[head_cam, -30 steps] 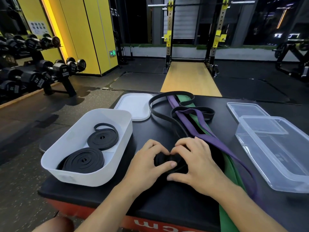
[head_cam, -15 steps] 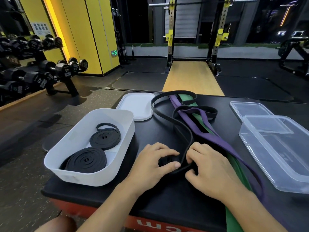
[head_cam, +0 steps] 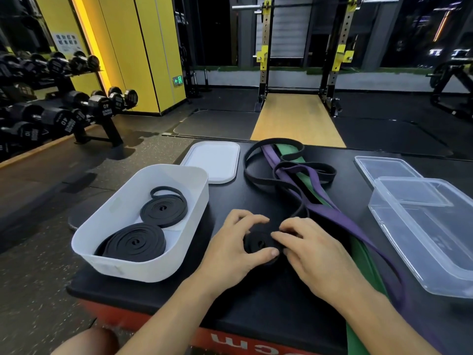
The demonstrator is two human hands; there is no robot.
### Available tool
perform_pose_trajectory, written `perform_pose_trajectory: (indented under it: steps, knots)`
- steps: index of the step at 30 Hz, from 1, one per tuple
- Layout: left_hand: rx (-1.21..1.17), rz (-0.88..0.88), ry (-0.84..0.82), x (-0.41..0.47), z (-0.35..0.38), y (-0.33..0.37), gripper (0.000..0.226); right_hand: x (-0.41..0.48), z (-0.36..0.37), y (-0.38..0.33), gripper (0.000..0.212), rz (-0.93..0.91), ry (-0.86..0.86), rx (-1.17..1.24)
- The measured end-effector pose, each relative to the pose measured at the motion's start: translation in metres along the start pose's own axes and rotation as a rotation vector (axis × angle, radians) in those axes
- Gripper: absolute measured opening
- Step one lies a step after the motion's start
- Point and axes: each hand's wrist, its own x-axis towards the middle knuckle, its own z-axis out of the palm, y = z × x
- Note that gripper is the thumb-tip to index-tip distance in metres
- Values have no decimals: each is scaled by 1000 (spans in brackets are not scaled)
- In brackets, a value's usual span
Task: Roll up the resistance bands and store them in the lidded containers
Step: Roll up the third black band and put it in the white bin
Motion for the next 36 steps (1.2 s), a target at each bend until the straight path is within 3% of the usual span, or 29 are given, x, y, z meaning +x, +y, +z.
perform_pose_trajectory:
  steps: [6,11,14,18,22,25,29,34,36]
  knots:
    - [-104,75,-35,-3,-2,1,75,3,-4,2,79,-52,-185,115]
    - [-128,73,-142,-6,-4,4,98,4,-4,1,80,9,-234,234]
    - [-83,91,-141,-5,0,5,81,5,-7,1,76,60,-221,184]
    - [70,97,96,-5,4,-2,27,3,-10,-3,68,125,-199,171]
    - [55,81,80,-5,2,-4,36,2,-9,-2,62,168,-158,166]
    - [62,92,3,-4,2,-3,42,5,-6,0,71,211,-141,137]
    - [21,87,-21,-2,0,-6,34,8,-3,-2,74,176,-115,76]
    - [-90,26,-43,0,-2,-8,39,-3,-3,4,62,158,-216,242]
    - [-107,21,-60,1,-3,-8,40,-5,-7,3,80,164,-219,363]
